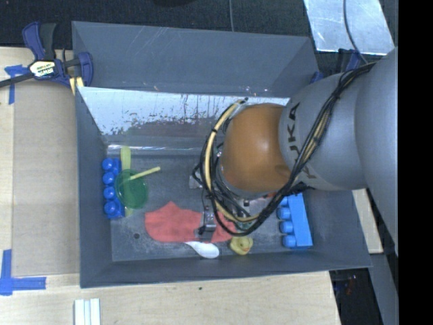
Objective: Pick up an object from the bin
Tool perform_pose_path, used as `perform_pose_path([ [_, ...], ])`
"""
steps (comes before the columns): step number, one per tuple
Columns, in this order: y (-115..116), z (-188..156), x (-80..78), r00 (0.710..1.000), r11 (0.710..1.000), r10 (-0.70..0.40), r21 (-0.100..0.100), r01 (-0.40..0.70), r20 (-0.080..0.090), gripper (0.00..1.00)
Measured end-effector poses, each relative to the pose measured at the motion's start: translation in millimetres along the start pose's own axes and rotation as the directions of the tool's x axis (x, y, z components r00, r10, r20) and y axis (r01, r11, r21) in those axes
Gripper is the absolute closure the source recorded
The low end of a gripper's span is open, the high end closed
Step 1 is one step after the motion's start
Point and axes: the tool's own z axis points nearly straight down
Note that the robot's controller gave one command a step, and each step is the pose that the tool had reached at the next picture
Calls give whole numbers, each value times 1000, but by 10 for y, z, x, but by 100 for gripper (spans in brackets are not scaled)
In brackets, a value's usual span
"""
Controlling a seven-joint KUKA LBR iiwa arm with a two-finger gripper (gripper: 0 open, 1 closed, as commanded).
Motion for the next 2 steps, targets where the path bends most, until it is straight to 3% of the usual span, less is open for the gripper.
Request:
perform_pose_path([
  [1, -355, 172, -39, 1000, 1000, 7, 1, -7, -1, 0],
  [2, -174, 515, 21, 1000, 1000, -21, -2, 21, -1, 100],
])
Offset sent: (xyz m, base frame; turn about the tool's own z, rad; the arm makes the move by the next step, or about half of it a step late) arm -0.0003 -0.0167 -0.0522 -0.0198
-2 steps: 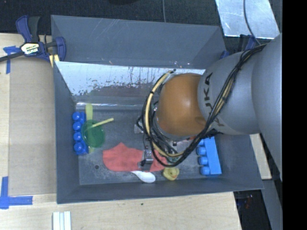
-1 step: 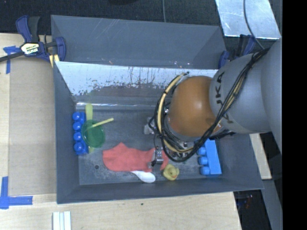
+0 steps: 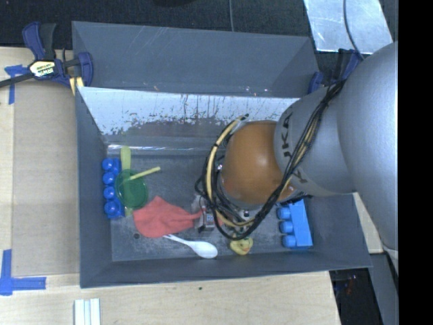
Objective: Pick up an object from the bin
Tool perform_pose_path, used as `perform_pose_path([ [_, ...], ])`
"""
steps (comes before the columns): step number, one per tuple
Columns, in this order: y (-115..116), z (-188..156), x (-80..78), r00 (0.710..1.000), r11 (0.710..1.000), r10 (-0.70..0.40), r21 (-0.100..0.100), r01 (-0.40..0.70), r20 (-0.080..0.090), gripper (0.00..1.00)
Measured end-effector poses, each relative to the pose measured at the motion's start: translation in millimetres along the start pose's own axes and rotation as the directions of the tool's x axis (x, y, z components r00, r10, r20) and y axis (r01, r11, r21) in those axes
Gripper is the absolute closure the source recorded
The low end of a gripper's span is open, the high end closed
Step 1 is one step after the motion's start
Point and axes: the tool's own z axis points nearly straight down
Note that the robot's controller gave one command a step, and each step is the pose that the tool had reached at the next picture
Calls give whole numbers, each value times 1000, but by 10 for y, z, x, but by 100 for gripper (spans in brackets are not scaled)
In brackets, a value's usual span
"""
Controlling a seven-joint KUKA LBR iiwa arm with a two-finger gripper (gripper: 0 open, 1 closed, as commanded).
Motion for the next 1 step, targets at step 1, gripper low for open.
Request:
perform_pose_path([
  [1, 0, -1, 0, 1000, 1000, 0, 0, 0, 0, 100],
])
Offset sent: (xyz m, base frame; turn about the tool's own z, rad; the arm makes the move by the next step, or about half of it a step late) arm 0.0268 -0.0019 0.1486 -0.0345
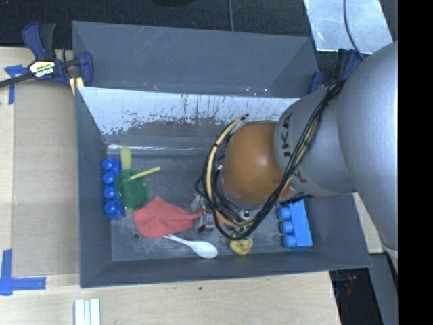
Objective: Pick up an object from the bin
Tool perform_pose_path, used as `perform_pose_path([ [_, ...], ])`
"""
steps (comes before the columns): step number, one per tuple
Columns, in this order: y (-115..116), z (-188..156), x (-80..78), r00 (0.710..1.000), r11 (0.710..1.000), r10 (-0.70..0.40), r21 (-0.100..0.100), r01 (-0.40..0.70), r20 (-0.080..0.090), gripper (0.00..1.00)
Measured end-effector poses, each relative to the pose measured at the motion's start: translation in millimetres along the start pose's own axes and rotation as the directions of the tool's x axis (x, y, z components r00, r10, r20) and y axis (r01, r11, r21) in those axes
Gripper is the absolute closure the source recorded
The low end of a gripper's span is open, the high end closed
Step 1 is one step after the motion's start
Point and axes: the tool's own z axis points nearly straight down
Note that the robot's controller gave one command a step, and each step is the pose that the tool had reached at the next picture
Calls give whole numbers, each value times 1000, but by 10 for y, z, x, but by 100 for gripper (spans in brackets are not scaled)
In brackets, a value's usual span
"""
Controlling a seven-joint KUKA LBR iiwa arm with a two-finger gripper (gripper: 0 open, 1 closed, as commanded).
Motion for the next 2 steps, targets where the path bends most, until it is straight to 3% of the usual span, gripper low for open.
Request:
perform_pose_path([
  [2, 44, -1356, -325, 998, 998, -55, 1, 55, -8, 100],
])
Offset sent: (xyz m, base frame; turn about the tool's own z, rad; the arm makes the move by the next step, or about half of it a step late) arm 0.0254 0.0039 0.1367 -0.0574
